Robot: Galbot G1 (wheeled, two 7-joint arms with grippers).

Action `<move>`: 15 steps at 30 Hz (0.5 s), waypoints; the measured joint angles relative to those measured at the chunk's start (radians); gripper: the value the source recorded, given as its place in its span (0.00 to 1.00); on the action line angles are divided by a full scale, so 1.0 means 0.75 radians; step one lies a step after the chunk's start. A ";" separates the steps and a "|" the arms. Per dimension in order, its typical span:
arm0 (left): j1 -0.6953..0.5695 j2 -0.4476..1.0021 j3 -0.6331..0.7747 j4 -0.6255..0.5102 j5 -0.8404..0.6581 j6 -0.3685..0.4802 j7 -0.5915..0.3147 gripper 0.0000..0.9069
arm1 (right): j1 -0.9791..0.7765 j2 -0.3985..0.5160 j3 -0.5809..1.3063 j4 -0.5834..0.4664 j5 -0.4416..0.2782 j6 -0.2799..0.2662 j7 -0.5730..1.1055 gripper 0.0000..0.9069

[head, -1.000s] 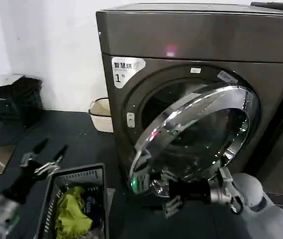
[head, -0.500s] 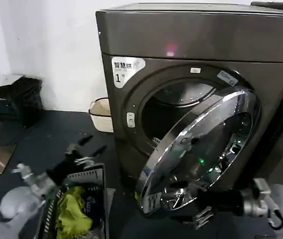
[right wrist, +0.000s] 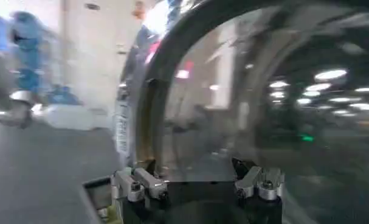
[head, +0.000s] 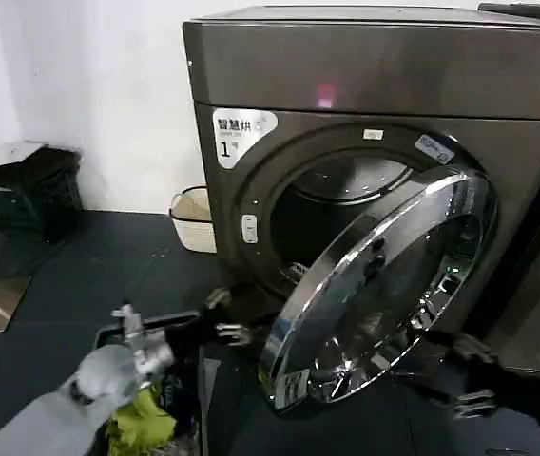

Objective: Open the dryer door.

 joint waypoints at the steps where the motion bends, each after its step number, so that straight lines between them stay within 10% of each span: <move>1: -0.021 0.003 0.035 0.000 0.000 -0.002 0.015 1.00 | -0.021 0.008 0.044 0.000 -0.005 0.000 0.000 1.00; 15: -0.331 -0.045 0.503 0.071 0.004 -0.017 0.008 1.00 | -0.303 0.196 0.586 0.033 -0.039 0.014 0.086 1.00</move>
